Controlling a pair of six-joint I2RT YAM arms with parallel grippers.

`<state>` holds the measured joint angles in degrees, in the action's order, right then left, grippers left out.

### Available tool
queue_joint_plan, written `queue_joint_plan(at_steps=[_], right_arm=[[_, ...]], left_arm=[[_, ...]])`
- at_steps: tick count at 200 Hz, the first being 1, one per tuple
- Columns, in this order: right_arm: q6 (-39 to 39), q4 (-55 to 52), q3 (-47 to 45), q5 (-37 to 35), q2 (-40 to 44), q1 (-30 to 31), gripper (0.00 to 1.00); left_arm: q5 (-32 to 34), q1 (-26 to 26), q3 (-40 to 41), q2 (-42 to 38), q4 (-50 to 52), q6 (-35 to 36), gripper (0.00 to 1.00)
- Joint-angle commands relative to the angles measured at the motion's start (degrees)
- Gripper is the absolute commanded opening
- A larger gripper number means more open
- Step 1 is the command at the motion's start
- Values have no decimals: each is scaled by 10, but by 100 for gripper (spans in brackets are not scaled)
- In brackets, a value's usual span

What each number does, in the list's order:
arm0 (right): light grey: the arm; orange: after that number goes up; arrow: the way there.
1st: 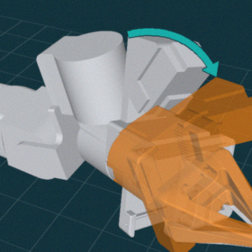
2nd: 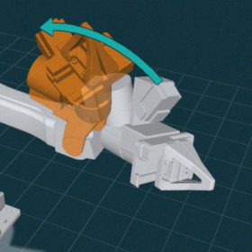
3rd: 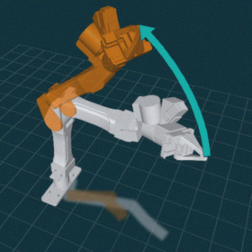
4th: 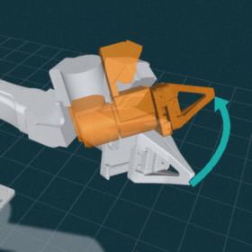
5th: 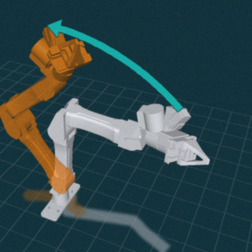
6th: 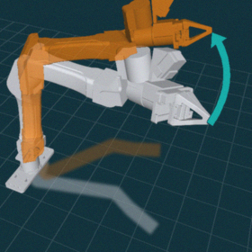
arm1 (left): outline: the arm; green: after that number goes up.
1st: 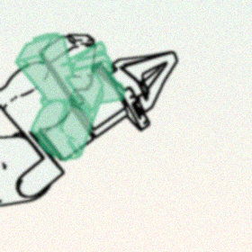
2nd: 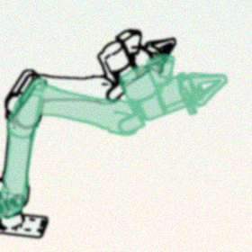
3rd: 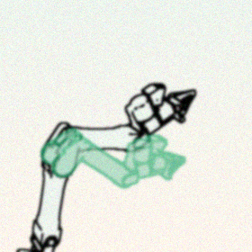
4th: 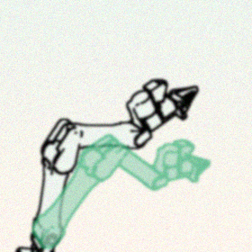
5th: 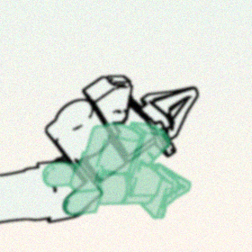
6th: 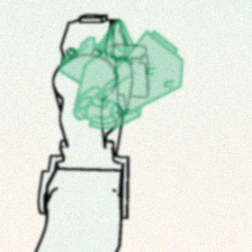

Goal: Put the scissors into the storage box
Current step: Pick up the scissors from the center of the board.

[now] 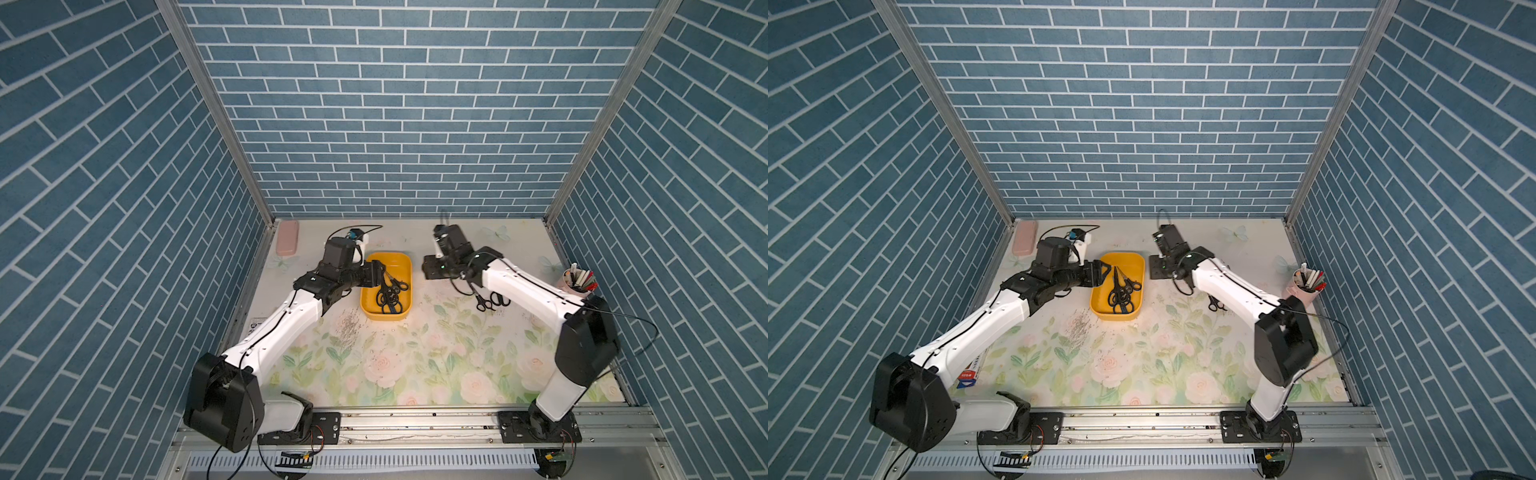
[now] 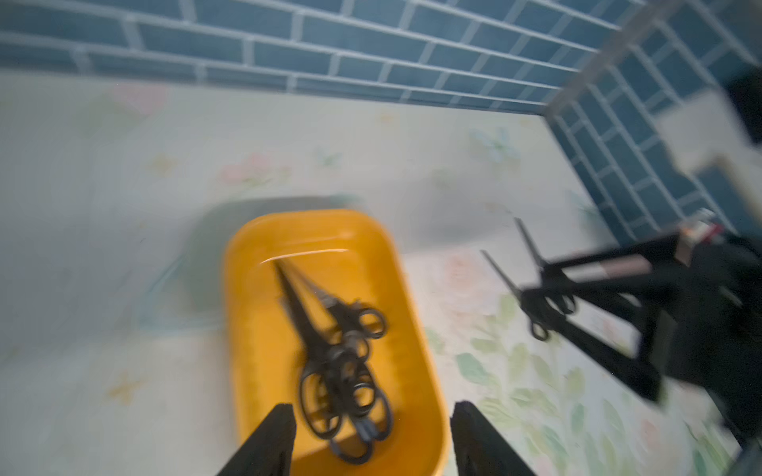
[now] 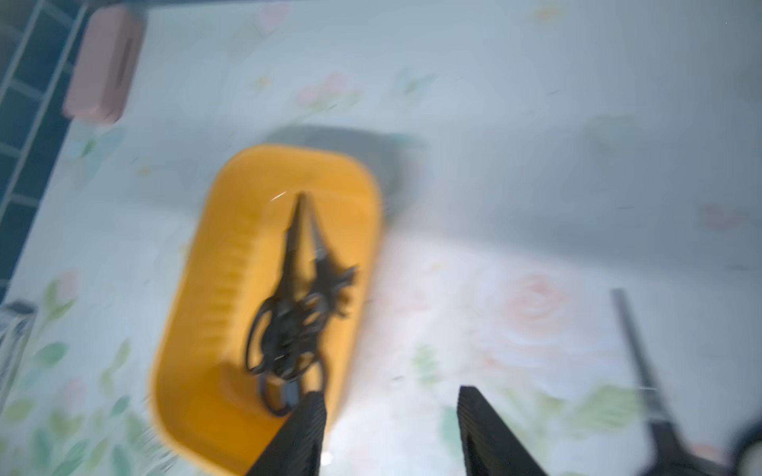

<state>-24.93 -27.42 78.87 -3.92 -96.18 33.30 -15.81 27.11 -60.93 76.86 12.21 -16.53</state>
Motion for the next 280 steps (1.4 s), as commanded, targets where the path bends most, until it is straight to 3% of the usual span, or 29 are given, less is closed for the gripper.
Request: queue_joint_plan(at_steps=[1, 45, 67, 189, 238, 280], right_arm=[[76, -35, -78, -14, 1, -89, 54], [112, -36, -139, 18, -13, -151, 52], [123, -32, -149, 25, -41, -162, 45], [125, -25, -184, 22, -70, -169, 34], [94, -19, -210, 123, -36, -162, 34], [63, -11, -234, 166, -8, -148, 43]], left_arm=[[-92, 51, -28, 34, -28, 80, 66], [-167, 138, -57, 115, -32, 128, 66], [-168, 160, -60, 144, -37, 130, 67], [-128, 164, -66, 164, -8, 144, 68], [-103, 164, -78, 178, 11, 148, 68], [-97, 164, -84, 189, 14, 145, 67]])
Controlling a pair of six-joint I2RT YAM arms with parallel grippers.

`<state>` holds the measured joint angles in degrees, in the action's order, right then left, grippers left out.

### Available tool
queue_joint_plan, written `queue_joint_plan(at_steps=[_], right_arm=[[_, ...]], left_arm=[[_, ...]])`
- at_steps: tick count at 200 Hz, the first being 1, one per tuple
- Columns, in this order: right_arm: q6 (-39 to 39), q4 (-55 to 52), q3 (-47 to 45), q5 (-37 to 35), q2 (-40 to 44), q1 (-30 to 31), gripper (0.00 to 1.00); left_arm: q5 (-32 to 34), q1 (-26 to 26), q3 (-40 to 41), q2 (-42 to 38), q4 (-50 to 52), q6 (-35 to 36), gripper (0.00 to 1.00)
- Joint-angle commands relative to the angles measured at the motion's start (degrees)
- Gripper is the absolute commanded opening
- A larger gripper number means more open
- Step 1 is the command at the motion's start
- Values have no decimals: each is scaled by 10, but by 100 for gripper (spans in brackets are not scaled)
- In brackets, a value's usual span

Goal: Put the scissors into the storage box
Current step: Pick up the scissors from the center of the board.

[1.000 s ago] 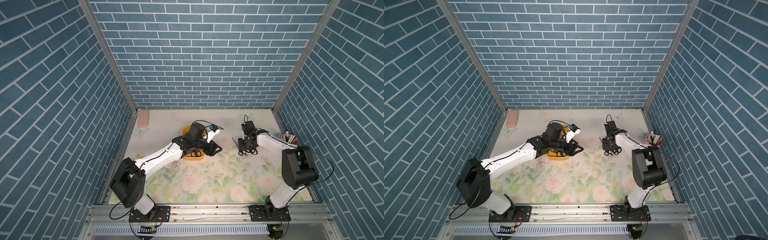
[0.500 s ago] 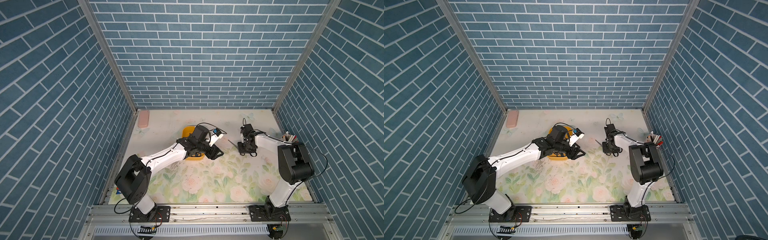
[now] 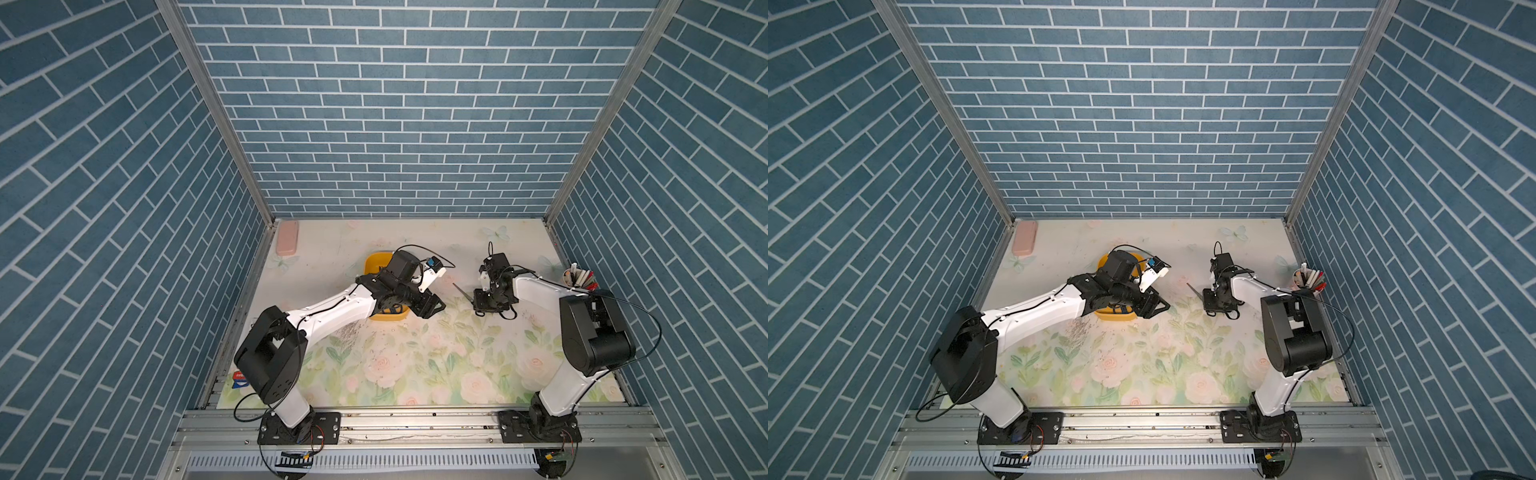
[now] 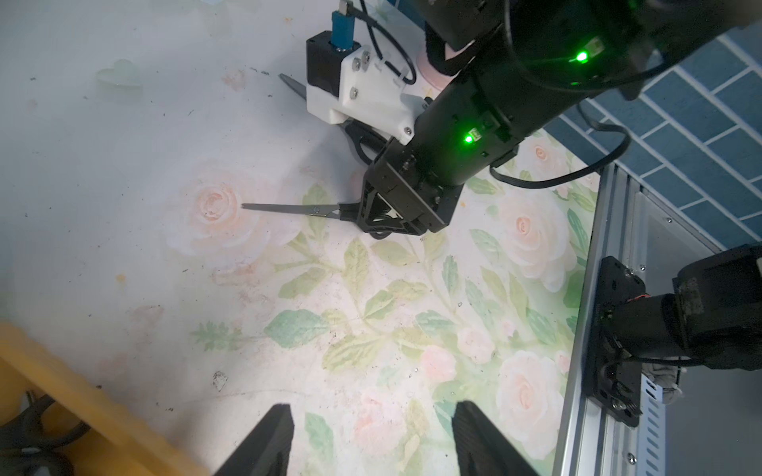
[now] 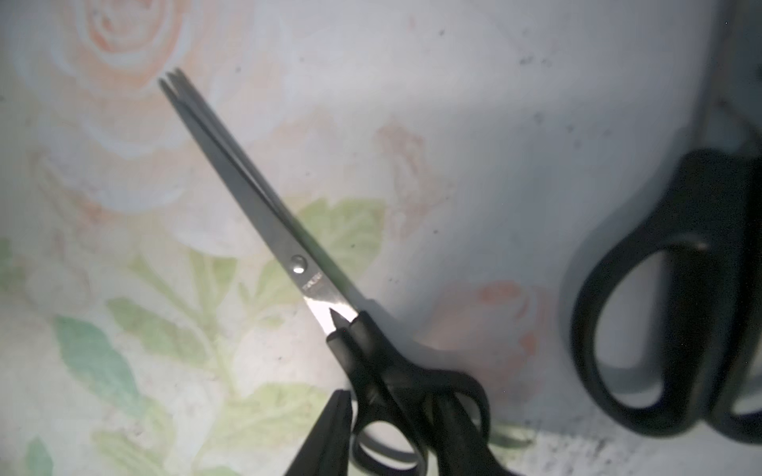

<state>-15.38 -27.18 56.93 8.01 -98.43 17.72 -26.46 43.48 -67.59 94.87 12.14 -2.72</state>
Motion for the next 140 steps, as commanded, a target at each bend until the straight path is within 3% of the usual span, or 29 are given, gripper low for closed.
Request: queue_joint_plan(at_steps=[1, 24, 60, 140], right_arm=[[-33, -14, -15, 47, 15, 9, 43], [-32, -19, -16, 60, 22, 12, 47], [-24, -37, -19, 39, 31, 14, 44], [-30, -31, -16, 22, 30, 18, 26]], left_arm=[[10, 0, -17, 9, 16, 7, 67], [13, 0, -26, 18, 24, 7, 67], [23, 1, -29, 20, 26, 7, 67], [28, 0, -36, 20, 33, 9, 67]])
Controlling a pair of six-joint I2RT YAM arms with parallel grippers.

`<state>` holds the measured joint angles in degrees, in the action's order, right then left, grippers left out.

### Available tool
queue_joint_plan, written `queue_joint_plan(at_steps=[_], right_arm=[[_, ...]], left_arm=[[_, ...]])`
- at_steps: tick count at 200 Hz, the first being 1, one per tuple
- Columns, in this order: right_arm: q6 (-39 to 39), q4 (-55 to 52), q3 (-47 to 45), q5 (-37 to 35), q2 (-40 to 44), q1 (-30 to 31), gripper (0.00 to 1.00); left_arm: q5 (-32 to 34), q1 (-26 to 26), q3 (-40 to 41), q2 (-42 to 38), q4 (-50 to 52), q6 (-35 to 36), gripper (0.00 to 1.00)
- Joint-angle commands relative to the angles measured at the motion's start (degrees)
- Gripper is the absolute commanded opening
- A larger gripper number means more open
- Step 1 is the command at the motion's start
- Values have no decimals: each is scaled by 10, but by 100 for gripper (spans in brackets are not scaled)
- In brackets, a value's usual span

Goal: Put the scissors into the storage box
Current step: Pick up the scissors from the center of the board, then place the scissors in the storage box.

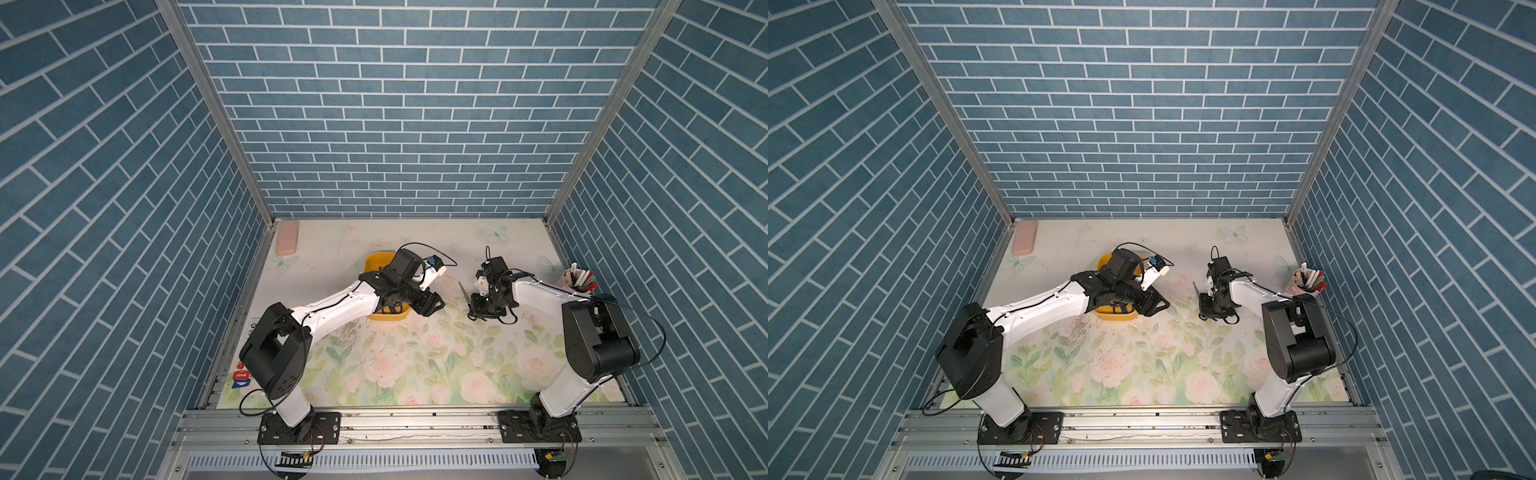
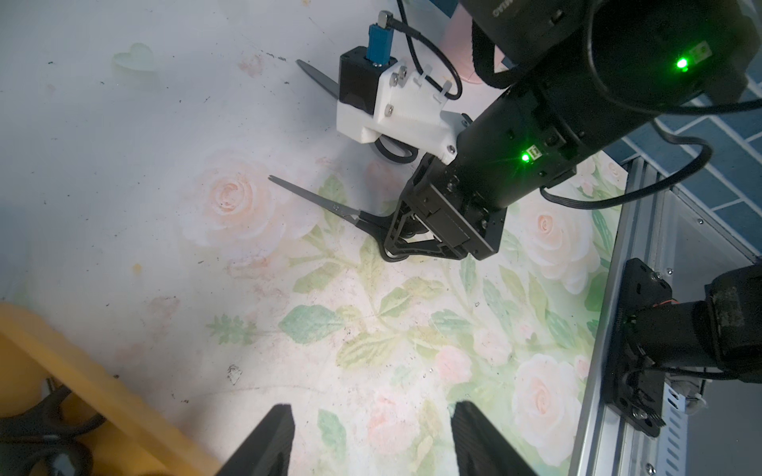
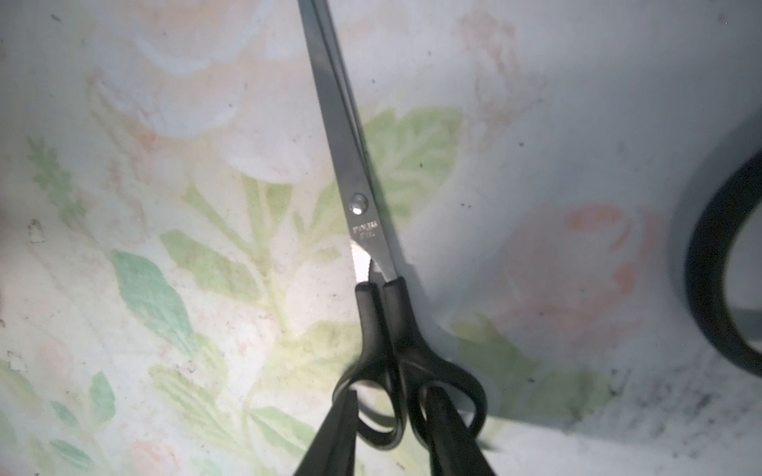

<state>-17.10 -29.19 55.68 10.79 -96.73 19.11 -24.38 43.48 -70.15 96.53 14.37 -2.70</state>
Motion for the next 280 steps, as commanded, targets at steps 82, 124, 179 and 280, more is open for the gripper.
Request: queue_joint_plan(at_steps=[82, 124, 179, 280], right_arm=[[-24, -27, -9, -94, -17, 28, 22], [-41, -45, -1, -140, -45, 63, 21], [-46, -39, 0, -136, -68, 65, 5], [-41, -100, 124, -80, -2, 74, 0]], left_arm=[[13, 0, -16, 6, 12, 9, 67], [19, 1, -8, 3, 11, 9, 67], [30, -1, 1, -7, 9, 9, 67], [-2, -38, 34, -58, 21, 45, 69]])
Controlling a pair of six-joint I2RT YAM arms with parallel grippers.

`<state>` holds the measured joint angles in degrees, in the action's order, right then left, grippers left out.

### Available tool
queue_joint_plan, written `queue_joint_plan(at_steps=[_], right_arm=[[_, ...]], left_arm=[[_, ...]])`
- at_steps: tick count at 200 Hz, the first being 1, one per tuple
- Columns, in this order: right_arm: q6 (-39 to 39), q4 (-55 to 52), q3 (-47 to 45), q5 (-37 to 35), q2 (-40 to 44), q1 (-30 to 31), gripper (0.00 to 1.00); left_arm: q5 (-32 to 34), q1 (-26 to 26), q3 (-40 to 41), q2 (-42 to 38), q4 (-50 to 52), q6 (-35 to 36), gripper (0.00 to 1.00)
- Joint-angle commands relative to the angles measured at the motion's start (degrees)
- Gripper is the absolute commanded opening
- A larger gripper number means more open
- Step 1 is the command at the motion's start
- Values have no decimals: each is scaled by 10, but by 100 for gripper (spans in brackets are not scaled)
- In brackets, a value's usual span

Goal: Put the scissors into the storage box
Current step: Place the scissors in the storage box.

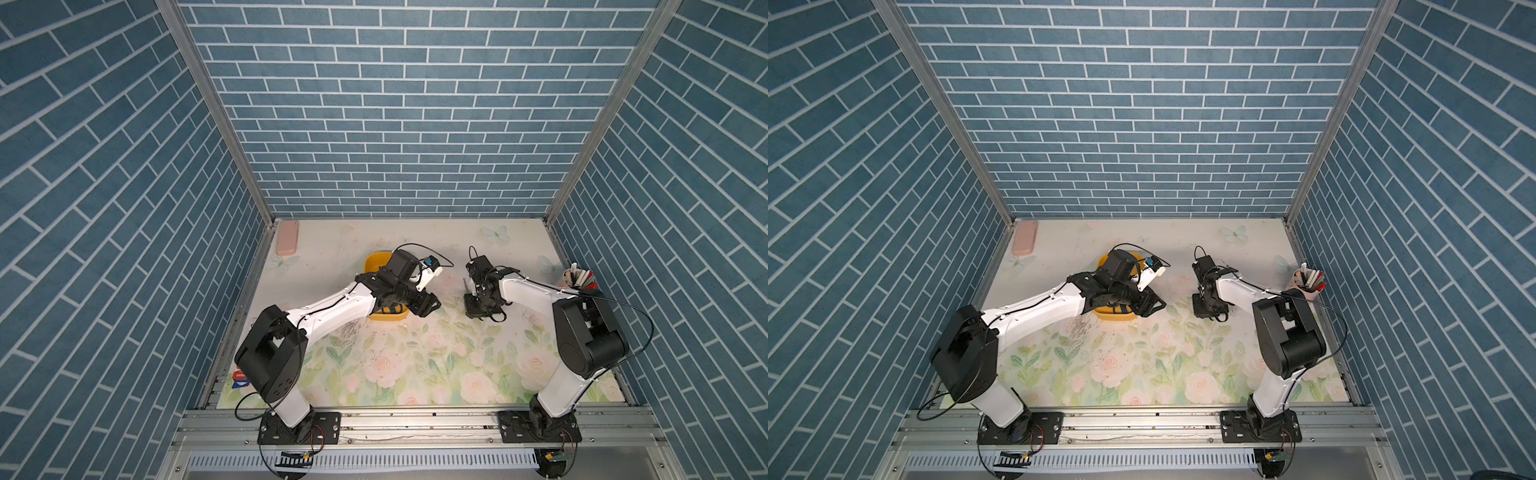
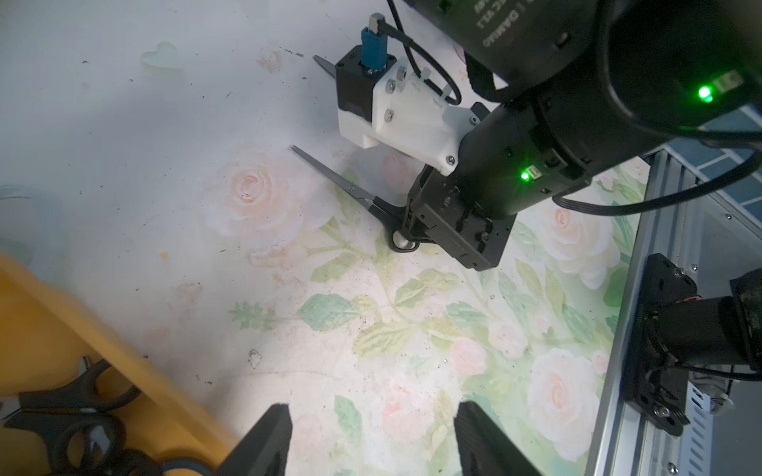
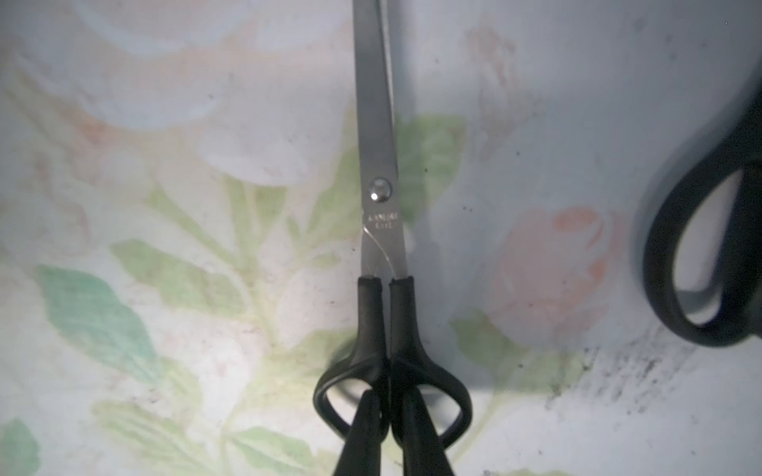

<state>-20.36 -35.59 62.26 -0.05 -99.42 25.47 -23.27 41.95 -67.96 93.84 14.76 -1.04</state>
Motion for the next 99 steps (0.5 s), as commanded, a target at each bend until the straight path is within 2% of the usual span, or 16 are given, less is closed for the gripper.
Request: queue_joint_plan(at_steps=[1, 55, 99], right_arm=[[-9, -37, 60, 28, 25, 11, 0], [-19, -65, 230, 89, -29, 111, 0], [-36, -61, 348, 110, -138, 190, 0]], left_arm=[[-12, -24, 13, -32, 18, 29, 69], [-28, -152, 67, -84, 44, 7, 72], [-9, -198, 100, -115, 44, -8, 73]])
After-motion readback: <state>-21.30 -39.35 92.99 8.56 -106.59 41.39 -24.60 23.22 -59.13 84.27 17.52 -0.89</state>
